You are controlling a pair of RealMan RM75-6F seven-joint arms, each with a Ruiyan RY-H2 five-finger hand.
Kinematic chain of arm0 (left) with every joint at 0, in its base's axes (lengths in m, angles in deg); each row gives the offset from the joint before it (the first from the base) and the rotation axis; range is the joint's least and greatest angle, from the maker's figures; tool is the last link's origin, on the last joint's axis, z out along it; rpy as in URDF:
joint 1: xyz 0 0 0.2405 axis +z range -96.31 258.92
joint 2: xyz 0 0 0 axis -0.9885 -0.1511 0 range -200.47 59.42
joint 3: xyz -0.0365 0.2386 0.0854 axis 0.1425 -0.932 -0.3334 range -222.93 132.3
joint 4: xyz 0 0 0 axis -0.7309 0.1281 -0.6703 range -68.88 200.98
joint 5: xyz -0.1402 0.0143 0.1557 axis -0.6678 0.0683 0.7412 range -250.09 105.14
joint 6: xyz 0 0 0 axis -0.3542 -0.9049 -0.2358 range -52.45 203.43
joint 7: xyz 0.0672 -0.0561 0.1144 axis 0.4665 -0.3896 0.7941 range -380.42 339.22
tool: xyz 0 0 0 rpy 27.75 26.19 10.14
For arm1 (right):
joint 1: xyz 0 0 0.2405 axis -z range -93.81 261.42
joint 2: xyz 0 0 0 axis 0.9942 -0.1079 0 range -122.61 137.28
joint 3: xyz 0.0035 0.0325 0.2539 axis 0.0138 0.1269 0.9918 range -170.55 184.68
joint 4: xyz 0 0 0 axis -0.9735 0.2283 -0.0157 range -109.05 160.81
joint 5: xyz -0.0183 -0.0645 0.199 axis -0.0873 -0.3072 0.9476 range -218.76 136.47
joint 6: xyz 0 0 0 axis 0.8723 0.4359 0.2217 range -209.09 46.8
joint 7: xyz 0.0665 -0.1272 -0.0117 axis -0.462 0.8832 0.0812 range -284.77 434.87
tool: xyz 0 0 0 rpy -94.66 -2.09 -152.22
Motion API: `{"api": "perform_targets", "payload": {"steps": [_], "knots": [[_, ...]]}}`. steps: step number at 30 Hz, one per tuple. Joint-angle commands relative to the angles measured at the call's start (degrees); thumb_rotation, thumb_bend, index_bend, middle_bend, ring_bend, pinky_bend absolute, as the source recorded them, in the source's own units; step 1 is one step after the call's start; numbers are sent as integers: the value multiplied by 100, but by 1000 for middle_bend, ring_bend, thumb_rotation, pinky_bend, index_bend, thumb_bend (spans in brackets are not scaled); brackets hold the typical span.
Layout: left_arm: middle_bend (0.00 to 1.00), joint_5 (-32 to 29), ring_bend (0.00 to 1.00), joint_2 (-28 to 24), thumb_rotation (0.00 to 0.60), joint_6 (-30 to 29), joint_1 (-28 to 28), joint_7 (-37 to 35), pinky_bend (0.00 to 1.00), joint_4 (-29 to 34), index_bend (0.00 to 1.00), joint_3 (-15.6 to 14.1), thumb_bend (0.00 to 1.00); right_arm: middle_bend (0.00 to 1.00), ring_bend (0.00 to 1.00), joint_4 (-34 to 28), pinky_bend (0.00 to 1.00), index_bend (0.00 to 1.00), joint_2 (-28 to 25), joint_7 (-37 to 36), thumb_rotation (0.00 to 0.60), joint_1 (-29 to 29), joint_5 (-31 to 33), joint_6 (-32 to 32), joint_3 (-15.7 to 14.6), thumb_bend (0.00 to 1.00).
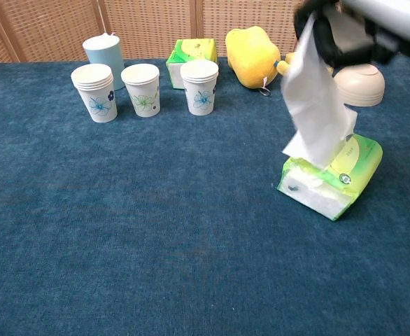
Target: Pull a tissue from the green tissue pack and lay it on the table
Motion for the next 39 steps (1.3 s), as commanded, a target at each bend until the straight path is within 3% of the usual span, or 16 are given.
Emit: {"api": "perform_targets", "payload": {"steps": [1, 6, 17, 18, 19, 20, 22, 24, 26, 32, 39], "knots": [[0, 2, 0, 0, 600, -2, 0, -1, 0, 1, 0, 0, 0, 685, 558, -272, 805, 786, -78, 133, 600, -334, -19, 97, 340, 713], [0, -13, 0, 3, 600, 26, -12, 8, 0, -1, 0, -1, 0, 685, 557, -371, 805, 785, 86, 208, 600, -821, 167, 564, 549, 712], [0, -62, 0, -13, 600, 42, -17, -22, 0, 1, 0, 5, 0, 661, 531, 456, 803, 763, 1128, 443, 600, -1757, 207, 1549, 183, 712], [0, -70, 0, -18, 600, 36, -14, -34, 0, 1, 0, 7, 0, 619, 500, 551, 788, 705, 1212, 472, 600, -1802, 216, 1581, 155, 712], [0, -75, 0, -24, 600, 33, -13, -50, 0, -2, 0, 8, 0, 535, 434, 666, 753, 561, 1306, 506, 600, -1853, 229, 1622, 128, 702], [0, -75, 0, -28, 600, 34, -13, -61, 0, -4, 0, 8, 0, 444, 362, 752, 716, 416, 1368, 528, 600, -1883, 241, 1638, 118, 664], [0, -69, 0, -44, 600, 55, -19, -96, 0, -8, 0, -2, 0, 119, 102, 1029, 533, 54, 1518, 606, 600, -1950, 349, 1714, 111, 378], [0, -63, 0, -80, 600, 107, -29, -161, 0, -5, 0, -27, 0, 2, 3, 1171, 393, 0, 1565, 697, 600, -1984, 635, 1896, 154, 117], [0, -82, 0, -109, 600, 130, -39, -181, 0, -7, 0, -26, 0, 0, 0, 1155, 314, 0, 1555, 776, 600, -1989, 877, 1968, 227, 5], [0, -129, 0, -110, 600, 203, -74, -174, 0, -10, 0, -22, 0, 0, 0, 692, 285, 0, 1247, 1104, 600, -1864, 1231, 1888, 275, 0], [0, -108, 0, -105, 600, 227, -80, -130, 0, 27, 0, -42, 0, 0, 0, -58, 285, 0, 588, 1431, 600, -1324, 1250, 1178, 106, 0]]}}
